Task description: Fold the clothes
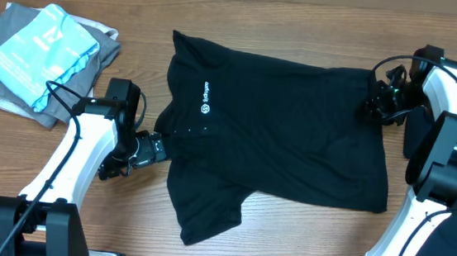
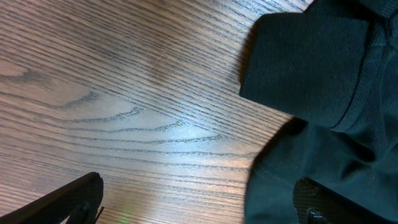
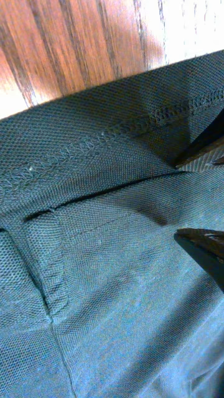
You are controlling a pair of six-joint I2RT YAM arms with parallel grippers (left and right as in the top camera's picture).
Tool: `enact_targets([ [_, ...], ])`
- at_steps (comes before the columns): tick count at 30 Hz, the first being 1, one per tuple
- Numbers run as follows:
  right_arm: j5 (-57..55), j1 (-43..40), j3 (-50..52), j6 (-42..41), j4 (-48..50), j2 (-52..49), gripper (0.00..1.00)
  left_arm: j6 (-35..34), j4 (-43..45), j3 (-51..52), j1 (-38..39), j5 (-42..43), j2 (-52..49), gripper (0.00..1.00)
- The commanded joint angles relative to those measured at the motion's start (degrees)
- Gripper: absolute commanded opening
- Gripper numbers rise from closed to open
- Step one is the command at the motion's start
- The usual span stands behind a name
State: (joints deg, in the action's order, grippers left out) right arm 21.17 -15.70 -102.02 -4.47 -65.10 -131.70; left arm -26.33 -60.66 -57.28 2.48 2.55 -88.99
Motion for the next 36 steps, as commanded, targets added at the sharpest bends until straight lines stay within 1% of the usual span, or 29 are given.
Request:
enact_targets([
  [1,0.8,0.3,0.5,0.0,0.3,-0.1,0.35,1.1,-0.1,-0.7,-0.2,-0.6,0.5,1.00],
  [4,0.8,0.3,0.5,0.0,0.3,-0.1,0.33,1.1,-0.1,-0.7,-0.2,-0.6,0.5,1.00],
  [5,0.8,0.3,0.5,0.0,0.3,-0.1,0.29,1.1,-0.1,-0.7,-0.2,-0.6,0.5,1.00],
  [8,0.8,0.3,0.4,0.0,0.3,-0.1,0.04,1.1,-0.1,-0.7,-0.2,-0.6,0.5,1.00],
  [14,1.7,0.3,-1.1,0.0,-0.1,0.0,0.04,1.1,-0.2,-0.7,-0.2,-0.6,0.5,1.00],
  [21,1.7,0.2,-9.7,0.0,-5.9,0.0,0.04,1.1,-0.1,-0.7,-0.2,-0.6,0.5,1.00],
  [25,-2.8,0.2,-12.6,0.0,-8.0,0.0,0.04,1.1,-0.1,-0.7,-0.2,-0.6,0.5,1.00],
  [29,-7.6,0.2,-11.6,0.0,-12.1,-0.1,0.04,1.1,-0.1,-0.7,-0.2,-0.6,0.5,1.00],
  [30,-8.2,0.2,-10.8,0.0,-13.4,-0.1,0.05,1.1,-0.1,-0.7,-0.2,-0.6,0.5,1.00],
  [33,-8.2,0.2,-8.6,-0.7,-15.9,-0.1,0.37,1.1,-0.1,-0.7,-0.2,-0.6,0.5,1.00],
  [34,-8.1,0.2,-7.4,-2.2,-16.9,-0.1,0.52,1.1,-0.1,-0.7,-0.2,-0.6,0.5,1.00],
  [35,-8.1,0.2,-6.6,-3.1,-17.3,-0.1,0.60,1.1,-0.1,-0.7,-0.2,-0.6,0.5,1.00],
  [36,-8.0,0.2,-5.9,-3.6,-17.6,-0.1,0.62,1.1,-0.1,-0.7,-0.2,-0.6,0.5,1.00],
])
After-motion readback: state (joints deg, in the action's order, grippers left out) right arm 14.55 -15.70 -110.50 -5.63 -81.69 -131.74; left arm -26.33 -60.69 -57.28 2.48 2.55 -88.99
